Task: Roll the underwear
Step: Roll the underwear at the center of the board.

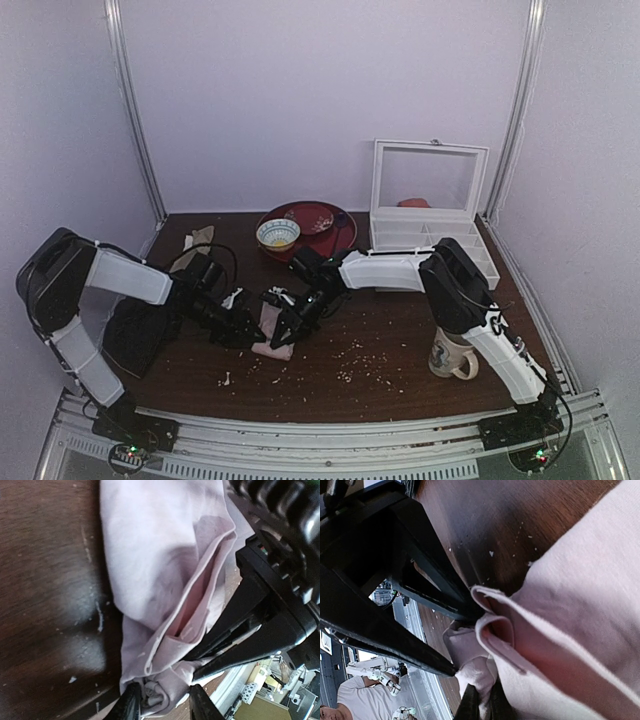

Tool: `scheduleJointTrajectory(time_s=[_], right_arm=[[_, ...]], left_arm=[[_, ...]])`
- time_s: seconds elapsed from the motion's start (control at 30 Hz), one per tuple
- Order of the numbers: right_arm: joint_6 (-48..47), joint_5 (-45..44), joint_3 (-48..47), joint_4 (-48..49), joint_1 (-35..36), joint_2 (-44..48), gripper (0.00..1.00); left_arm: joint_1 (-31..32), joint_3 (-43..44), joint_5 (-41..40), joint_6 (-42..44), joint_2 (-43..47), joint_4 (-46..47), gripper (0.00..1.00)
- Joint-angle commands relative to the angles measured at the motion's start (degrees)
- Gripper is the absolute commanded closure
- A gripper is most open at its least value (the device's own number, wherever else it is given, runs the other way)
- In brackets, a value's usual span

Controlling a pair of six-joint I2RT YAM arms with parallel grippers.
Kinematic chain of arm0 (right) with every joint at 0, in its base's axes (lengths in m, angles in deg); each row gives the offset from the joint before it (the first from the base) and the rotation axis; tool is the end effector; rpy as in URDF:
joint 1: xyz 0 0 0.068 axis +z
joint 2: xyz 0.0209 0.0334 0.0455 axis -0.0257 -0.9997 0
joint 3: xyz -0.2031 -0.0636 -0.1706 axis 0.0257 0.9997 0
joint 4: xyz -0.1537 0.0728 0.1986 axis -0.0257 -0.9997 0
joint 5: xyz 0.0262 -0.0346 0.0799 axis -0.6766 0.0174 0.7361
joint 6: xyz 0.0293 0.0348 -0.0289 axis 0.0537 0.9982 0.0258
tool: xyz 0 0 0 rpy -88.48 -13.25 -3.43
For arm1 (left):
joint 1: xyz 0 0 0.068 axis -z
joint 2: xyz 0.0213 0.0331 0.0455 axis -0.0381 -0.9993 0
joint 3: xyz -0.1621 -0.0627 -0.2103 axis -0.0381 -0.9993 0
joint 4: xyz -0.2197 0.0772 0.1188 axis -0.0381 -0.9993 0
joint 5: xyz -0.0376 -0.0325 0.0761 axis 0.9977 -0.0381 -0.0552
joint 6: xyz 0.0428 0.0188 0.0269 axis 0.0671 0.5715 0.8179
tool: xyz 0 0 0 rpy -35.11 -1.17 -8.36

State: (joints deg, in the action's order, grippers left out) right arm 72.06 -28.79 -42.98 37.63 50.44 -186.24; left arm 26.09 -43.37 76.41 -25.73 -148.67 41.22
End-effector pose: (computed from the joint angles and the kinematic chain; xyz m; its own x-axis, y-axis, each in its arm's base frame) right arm 0.3210 0.4154 0.1128 -0.7006 -0.6503 -0.2937 -0.5153 0.1764 0.8386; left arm 0.2389 -0.1553 0.1230 -0.9968 0.0689 -0.0406 0.0764 0.6709 -0.7376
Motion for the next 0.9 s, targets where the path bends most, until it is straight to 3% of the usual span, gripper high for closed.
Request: scheduleJointTrajectory(time_s=[0.0, 0.17, 0.37, 0.5, 0.6, 0.73, 0.87], right_arm=[[-0.61, -3.32, 1.24, -2.58, 0.43, -0.45, 1.00], [-0.48, -3.54, 0.40, -3.03, 0.51, -0.86, 1.00], [-0.68, -3.76, -0.43, -3.44, 0.70, -0.91, 1.00], [-1.21, -4.48, -0.43, -3.79, 0.78, -0.71, 1.00], [-2.16, -4.98, 0.51, -3.21, 0.78, 0.46, 0.94], [-1.52, -6.91, 6.40, 4.13, 0.78, 5.88, 0.84], [-1.91, -10.57, 10.84, 9.34, 0.82, 11.90, 0.82]], left_arm=[[1.18, -0.56, 2.19, 0.40, -1.21, 2.57, 0.55], [1.50, -0.80, 2.13, 1.04, -1.09, 1.68, 0.69], [1.45, -0.60, 2.05, 0.93, -1.58, 1.38, 1.00], [1.45, -0.73, 1.71, 0.59, -1.68, 1.00, 1.00], [1.47, -1.18, 0.86, 0.42, -0.98, 0.69, 1.00], [1.47, -1.70, -0.03, 0.05, -0.37, 0.29, 1.00], [1.48, -2.17, -0.01, -0.27, 0.01, 0.58, 1.00]])
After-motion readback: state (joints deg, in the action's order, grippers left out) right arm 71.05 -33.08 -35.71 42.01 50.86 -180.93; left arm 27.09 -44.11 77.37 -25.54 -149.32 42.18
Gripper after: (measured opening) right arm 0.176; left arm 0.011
